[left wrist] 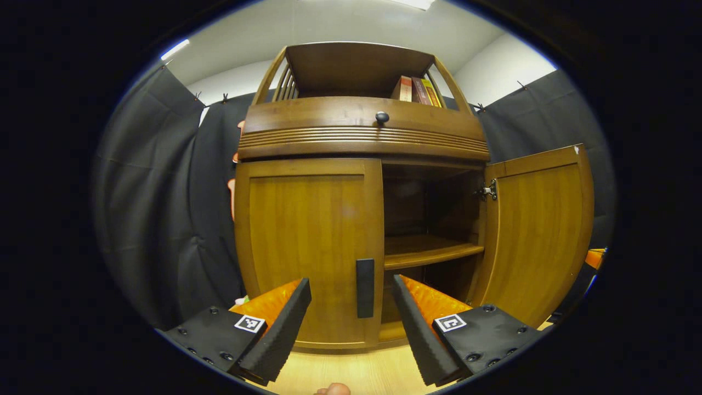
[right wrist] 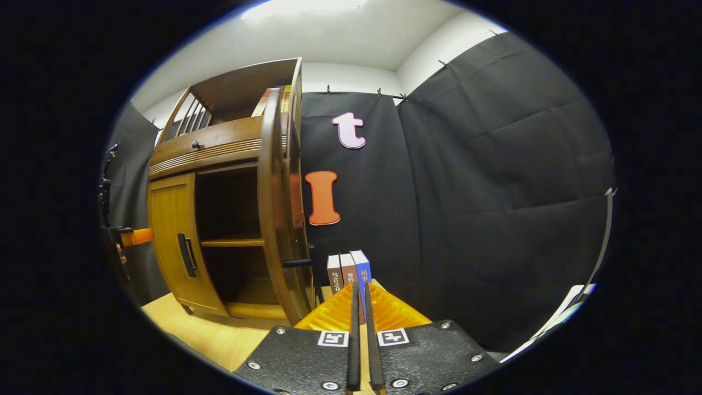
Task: Open the right door of the double-door shoe cabinet with the right hand, and open the left door with the left hand.
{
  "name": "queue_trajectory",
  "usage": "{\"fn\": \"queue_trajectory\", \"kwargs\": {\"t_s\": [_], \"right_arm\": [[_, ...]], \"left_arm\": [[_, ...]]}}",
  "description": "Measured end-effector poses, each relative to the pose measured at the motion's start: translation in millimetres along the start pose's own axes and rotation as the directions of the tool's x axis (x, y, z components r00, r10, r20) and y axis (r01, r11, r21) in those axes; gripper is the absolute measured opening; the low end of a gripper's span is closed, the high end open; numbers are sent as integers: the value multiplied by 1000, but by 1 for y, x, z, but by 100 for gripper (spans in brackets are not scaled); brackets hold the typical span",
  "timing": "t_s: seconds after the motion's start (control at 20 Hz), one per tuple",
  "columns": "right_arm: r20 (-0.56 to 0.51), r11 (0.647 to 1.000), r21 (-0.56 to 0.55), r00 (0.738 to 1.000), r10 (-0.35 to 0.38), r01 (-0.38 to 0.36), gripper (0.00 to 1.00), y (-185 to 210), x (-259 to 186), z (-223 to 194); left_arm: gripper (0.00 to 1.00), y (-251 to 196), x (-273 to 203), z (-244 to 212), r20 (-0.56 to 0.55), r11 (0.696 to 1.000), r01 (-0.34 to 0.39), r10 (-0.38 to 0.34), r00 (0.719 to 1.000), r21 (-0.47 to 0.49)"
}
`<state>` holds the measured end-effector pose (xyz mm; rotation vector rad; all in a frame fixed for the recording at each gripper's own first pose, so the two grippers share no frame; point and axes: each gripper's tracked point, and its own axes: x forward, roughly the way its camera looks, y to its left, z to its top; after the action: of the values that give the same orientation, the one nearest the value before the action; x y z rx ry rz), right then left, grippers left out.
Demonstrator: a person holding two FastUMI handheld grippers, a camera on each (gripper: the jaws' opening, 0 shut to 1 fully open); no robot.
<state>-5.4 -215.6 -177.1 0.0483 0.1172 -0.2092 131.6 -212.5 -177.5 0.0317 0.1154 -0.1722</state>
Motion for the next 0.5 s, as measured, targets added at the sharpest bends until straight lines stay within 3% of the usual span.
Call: {"fn": "queue_trajectory", "kwargs": {"t_s": [0.1,0.15,0.25,0.35,0.5], "right_arm": [[-11,1000,18,1000,-4,4,13,-6,3,-1],[-8,1000,22,1000,-6,6,7,-9,5,1],[6,1000,6,1000,-27,27,29,-18,9,6],[22,998,-18,998,-58,59,39,-27,13,11],[50,994,-55,994,-94,96,78,-35,17,22]], "left_arm": [[95,-2,15,-6,-1,1000,-12,12,1000,4],[96,-4,22,-11,-7,1000,-18,18,1000,1],[97,-13,38,-19,-24,1000,-5,5,1000,-22],[98,-19,54,-26,-33,999,13,-14,999,-39],[95,-9,76,-39,-45,999,3,-5,999,-34]]}}
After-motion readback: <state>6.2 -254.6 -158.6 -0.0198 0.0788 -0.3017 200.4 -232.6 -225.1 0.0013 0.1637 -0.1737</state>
